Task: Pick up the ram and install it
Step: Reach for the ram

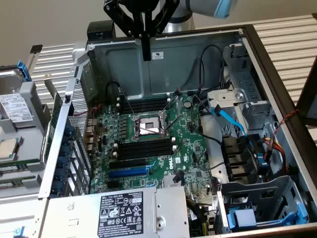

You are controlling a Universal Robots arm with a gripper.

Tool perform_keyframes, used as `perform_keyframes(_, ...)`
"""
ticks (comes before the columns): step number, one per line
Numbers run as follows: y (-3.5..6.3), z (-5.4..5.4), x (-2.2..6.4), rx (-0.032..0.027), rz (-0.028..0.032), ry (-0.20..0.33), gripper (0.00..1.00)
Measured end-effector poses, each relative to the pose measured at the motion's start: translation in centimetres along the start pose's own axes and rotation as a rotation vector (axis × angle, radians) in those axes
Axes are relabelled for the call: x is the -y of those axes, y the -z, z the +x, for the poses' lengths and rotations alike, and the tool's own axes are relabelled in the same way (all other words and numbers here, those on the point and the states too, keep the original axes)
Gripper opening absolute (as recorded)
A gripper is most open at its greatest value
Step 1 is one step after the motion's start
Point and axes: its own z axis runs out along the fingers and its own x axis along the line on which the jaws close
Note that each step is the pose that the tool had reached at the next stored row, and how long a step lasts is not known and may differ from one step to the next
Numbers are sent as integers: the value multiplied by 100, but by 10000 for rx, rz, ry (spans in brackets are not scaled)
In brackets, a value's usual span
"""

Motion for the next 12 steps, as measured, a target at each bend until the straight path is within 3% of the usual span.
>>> perform_keyframes(12, 0, 0, 0, 1, 0, 0, 11)
